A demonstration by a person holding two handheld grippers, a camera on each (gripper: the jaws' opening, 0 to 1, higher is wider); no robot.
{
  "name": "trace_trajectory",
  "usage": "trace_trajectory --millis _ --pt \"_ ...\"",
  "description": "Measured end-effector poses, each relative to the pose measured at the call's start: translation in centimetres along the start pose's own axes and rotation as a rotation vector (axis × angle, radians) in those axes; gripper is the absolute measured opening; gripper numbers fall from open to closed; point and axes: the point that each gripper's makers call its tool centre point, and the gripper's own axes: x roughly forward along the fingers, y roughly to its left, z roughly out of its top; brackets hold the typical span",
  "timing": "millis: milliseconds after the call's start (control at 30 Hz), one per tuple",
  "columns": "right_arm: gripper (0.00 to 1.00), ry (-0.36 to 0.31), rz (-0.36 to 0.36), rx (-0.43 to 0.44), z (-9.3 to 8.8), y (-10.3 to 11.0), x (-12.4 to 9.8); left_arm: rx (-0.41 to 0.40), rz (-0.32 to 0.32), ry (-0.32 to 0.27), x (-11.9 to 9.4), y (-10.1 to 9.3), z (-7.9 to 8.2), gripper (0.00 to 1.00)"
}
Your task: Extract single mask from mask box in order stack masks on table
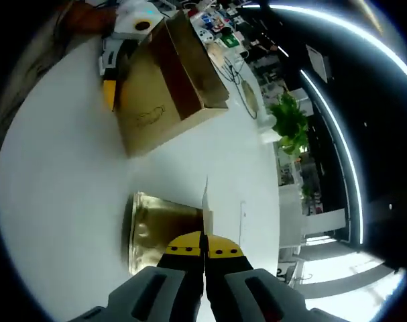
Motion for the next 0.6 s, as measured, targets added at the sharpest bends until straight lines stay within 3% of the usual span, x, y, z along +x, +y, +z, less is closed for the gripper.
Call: trace_trajectory --millis 600 --pt "0.0 -0.047 0.061 0.044 -1.7 4.9 1.2 0.002 0.002 0.006 0.0 0.0 -0.1 0.22"
